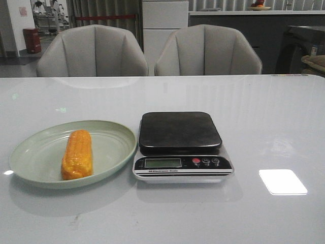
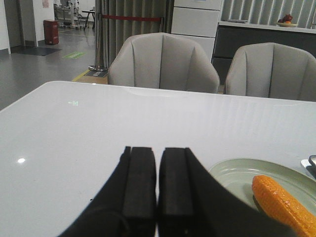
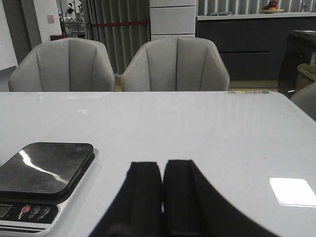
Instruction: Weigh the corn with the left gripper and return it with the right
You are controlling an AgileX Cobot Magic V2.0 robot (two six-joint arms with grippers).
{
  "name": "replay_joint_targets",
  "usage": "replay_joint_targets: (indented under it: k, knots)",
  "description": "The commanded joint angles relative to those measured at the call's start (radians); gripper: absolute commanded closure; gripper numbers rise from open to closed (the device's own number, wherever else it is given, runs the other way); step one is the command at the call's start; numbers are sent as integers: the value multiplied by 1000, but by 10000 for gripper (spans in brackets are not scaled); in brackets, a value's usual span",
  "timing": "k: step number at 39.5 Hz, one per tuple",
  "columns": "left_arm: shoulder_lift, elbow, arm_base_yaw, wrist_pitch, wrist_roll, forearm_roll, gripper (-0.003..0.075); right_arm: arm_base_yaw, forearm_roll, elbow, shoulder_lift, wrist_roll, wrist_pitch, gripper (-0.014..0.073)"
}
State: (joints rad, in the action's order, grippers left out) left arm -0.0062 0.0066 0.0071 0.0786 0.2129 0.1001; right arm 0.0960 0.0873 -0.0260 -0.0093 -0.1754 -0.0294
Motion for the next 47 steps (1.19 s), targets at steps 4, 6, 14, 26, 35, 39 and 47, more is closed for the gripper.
replay_joint_targets:
  k: [4,6,14,26,35,39,47]
  knots:
    - [-21,32,2,-79,2,-6,606,-6,14,-10,-20,12,83,436]
    - [-21,32,2,-79,2,-6,606,-6,14,-10,-20,12,83,436]
    - [-21,32,2,-79,2,-6,606,-6,14,-10,-20,12,83,436]
    - [-21,32,2,-79,2,-6,606,-6,14,-10,-20,12,83,436]
    - [-21,32,2,-79,2,-6,606,-6,14,-10,-20,12,83,436]
    - [-21,32,2,-94,2,-6,606,-6,14,-10,-20,12,83,436]
    - [-21,32,2,-278,2,-11,606,-6,14,-10,-20,12,83,436]
